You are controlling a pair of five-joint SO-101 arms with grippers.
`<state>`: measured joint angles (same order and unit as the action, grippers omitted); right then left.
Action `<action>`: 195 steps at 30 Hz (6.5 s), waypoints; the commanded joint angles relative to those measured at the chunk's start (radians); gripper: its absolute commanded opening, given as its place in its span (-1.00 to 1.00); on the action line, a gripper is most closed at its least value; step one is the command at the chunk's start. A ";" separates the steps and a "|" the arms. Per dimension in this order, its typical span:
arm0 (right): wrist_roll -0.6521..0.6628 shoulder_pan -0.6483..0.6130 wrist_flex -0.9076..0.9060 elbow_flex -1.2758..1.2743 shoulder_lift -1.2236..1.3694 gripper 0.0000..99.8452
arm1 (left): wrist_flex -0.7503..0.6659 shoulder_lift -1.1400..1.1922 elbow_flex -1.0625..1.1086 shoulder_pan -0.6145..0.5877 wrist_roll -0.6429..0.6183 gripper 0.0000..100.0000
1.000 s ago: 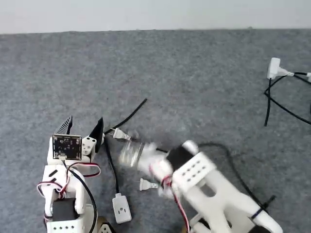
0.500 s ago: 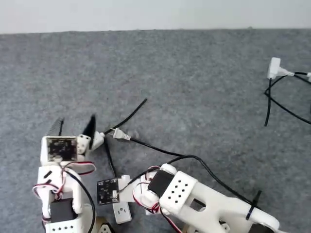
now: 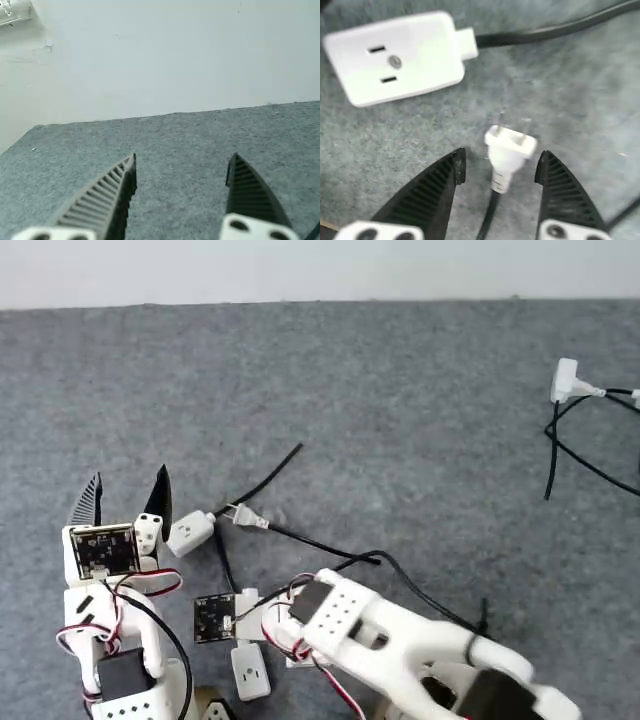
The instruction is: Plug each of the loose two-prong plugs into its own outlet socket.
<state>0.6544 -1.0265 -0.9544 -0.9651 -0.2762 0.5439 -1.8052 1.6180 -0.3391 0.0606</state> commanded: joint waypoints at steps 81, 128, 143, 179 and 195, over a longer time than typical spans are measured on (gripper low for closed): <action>0.040 0.163 -0.622 1.171 -0.211 -0.98 | 0.112 -0.015 -0.277 0.393 -0.017 -0.43; -0.048 0.114 -0.542 0.999 -0.197 -0.98 | 0.132 -0.012 -0.277 -0.080 0.052 -0.43; -0.106 -0.002 -0.381 0.666 -0.007 -0.98 | 0.457 -0.014 -0.526 -0.628 0.074 -0.43; -0.281 -0.214 -0.595 0.939 0.265 -0.98 | 0.528 -0.014 -0.725 -0.651 0.124 -0.43; -0.381 -0.295 -0.426 0.652 0.179 -0.98 | 0.451 -0.017 -0.929 -0.652 0.245 -0.43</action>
<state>0.2908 -1.3119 -1.4592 -0.2302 -0.0322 1.0273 -1.8098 0.7296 -0.9866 0.2754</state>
